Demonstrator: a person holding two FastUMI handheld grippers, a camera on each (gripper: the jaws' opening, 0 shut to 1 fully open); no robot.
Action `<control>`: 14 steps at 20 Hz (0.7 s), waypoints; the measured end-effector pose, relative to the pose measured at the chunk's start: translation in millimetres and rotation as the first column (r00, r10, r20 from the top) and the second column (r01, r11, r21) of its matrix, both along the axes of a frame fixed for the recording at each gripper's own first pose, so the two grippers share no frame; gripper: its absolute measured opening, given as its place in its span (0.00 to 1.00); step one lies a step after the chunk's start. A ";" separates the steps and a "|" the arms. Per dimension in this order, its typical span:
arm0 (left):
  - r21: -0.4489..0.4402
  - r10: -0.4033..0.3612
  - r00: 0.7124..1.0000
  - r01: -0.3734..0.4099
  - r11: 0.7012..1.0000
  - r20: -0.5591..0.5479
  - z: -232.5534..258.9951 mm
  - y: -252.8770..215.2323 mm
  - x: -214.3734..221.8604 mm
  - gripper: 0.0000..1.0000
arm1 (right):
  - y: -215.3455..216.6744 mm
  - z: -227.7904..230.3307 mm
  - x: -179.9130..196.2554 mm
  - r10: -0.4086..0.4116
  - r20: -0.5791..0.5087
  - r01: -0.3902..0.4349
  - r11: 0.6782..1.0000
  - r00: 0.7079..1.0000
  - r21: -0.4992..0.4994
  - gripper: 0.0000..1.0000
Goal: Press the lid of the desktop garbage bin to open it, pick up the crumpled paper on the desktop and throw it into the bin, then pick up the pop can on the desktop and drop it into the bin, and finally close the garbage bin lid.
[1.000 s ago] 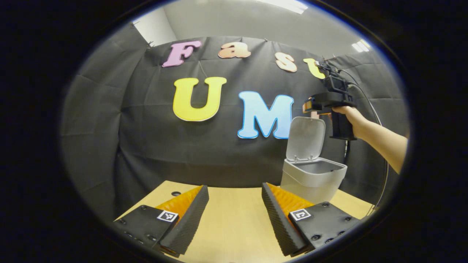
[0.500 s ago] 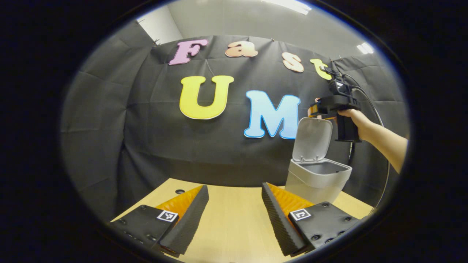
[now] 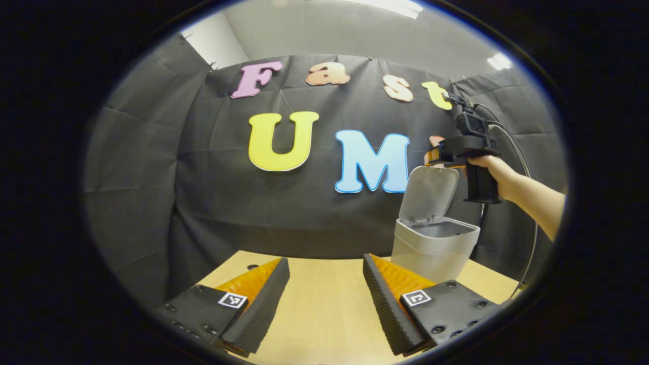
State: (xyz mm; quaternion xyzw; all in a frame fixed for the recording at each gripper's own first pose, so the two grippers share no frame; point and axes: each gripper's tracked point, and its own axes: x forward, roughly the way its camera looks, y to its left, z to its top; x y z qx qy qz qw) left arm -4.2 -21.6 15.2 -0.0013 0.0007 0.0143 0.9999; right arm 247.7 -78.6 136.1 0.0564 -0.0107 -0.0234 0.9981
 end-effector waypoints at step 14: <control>-0.025 0.033 0.999 -0.034 0.999 -0.025 -10.8 2.1 -10.3 0.95 | 4.4 -43.1 -52.1 0.022 0.055 -0.022 1.000 0.998 -0.008 0.93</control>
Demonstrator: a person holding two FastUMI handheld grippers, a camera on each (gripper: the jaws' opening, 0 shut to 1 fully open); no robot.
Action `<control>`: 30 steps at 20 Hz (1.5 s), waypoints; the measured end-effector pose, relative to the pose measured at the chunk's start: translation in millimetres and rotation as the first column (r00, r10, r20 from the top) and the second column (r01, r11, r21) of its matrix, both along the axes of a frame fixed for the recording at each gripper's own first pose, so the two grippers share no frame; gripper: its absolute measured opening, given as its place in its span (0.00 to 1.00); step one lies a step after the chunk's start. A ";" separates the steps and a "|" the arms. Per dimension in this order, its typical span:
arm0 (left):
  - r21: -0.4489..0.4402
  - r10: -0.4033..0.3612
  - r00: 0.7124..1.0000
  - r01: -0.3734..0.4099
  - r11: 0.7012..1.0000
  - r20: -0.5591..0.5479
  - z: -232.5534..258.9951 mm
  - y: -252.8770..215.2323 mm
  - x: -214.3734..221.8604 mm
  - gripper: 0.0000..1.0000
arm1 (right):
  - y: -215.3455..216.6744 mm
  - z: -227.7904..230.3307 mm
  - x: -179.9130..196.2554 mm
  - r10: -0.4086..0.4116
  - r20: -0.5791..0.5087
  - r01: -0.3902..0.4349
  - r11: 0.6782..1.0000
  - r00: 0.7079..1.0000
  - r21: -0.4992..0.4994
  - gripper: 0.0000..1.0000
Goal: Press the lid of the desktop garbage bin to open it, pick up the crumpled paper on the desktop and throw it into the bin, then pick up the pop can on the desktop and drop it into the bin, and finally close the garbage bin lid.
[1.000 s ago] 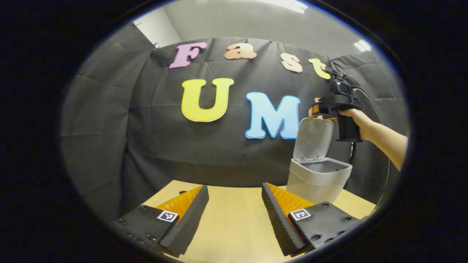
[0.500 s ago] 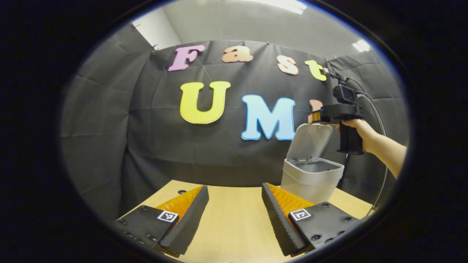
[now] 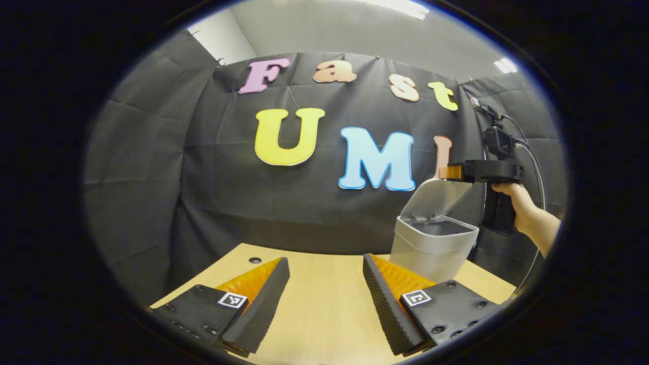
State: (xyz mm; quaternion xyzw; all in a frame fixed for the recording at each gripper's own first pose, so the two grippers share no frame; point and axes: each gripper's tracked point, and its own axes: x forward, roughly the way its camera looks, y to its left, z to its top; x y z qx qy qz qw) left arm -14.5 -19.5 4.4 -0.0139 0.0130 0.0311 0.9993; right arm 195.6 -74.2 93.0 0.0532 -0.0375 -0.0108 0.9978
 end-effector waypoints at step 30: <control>0.022 0.004 1.000 -0.004 1.000 0.004 3.1 10.0 9.0 0.96 | 10.2 -99.5 8.6 -0.030 -0.164 0.034 0.999 0.986 0.021 0.98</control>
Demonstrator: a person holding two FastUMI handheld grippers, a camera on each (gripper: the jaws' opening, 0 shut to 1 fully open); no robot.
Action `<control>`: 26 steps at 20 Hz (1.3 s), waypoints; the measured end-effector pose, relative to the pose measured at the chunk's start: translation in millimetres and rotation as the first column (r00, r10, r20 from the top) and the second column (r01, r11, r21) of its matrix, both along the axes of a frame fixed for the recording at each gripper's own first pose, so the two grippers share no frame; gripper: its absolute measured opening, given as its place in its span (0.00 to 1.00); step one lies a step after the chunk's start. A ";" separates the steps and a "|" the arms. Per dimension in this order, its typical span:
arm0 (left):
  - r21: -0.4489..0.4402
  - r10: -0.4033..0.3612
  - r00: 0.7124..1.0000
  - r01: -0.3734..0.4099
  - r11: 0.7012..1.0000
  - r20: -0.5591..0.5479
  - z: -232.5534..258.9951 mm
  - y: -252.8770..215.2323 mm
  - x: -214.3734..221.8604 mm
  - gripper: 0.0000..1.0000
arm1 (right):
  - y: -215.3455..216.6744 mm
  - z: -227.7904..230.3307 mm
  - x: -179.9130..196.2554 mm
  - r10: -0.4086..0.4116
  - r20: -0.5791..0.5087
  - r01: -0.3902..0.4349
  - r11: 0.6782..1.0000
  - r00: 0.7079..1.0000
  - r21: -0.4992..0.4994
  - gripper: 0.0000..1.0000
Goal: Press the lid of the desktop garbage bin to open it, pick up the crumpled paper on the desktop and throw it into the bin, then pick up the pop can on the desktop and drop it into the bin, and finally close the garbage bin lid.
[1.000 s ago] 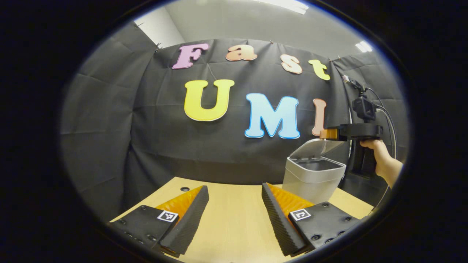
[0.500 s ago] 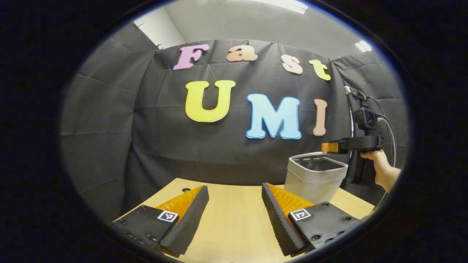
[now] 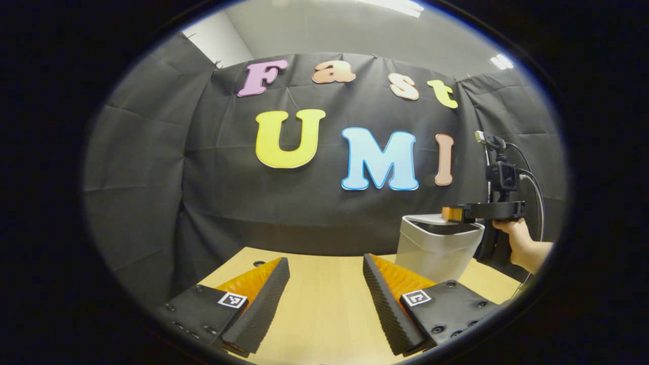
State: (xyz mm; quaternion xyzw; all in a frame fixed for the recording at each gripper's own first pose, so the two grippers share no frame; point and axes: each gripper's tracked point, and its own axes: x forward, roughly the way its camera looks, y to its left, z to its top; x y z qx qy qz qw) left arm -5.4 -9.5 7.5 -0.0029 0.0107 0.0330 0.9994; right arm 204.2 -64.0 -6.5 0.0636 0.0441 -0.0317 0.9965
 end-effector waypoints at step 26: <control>-0.016 0.027 0.999 -0.027 0.999 -0.026 -10.4 3.0 2.5 0.95 | -4.3 -16.1 29.2 0.063 0.075 -0.061 0.998 0.995 -0.030 0.99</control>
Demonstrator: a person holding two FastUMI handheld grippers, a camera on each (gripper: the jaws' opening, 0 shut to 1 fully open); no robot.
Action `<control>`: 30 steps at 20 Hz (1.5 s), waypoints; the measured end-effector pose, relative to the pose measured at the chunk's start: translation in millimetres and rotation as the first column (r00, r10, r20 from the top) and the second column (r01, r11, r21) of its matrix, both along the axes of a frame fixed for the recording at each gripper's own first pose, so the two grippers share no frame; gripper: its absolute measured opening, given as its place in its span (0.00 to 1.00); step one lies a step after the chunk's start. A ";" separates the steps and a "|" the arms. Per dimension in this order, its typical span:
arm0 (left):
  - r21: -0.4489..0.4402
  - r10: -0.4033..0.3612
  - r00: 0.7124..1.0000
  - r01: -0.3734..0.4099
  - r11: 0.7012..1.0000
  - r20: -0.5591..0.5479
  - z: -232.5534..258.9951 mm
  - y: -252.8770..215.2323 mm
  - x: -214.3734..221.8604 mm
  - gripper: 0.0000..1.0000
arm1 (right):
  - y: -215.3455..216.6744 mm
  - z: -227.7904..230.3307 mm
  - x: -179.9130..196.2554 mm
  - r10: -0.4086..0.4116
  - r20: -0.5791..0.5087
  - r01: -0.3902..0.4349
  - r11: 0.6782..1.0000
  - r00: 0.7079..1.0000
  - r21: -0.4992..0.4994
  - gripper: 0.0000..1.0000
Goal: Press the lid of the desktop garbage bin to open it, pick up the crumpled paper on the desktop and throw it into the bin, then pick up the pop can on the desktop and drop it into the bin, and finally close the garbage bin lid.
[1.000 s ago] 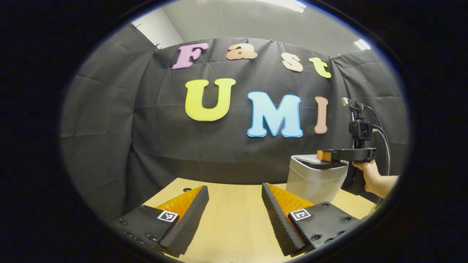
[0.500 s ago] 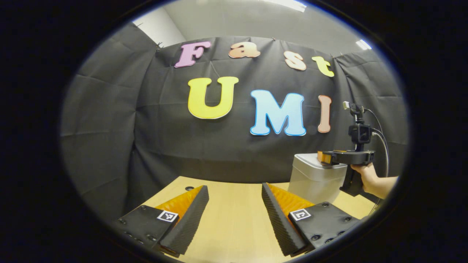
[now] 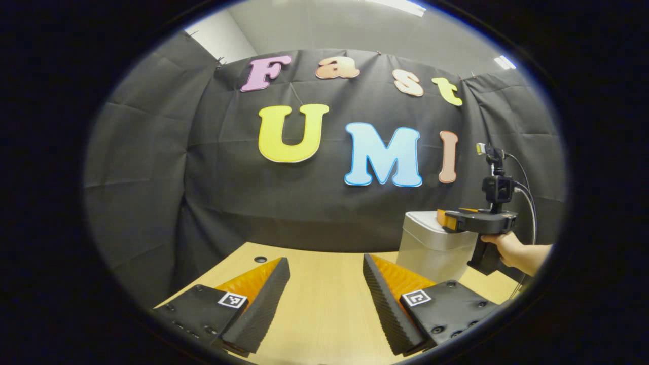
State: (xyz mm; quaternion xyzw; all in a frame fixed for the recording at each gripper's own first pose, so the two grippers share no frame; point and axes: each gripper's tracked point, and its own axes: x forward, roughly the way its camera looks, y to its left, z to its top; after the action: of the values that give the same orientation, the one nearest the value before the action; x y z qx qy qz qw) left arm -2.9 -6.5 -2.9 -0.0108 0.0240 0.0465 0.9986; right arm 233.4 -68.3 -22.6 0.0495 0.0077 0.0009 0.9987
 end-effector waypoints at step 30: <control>0.011 0.074 0.996 -0.075 0.997 0.057 45.3 13.9 -40.4 0.95 | -4.3 2.5 -0.2 -0.061 0.020 0.061 0.998 0.998 0.008 0.98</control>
State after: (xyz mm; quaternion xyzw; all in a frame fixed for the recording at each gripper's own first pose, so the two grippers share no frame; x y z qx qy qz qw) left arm -43.3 7.4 42.5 -0.0063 -0.0049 0.0836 0.9965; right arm 233.2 -72.6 -20.1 0.0532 -0.0037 -0.0290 0.9982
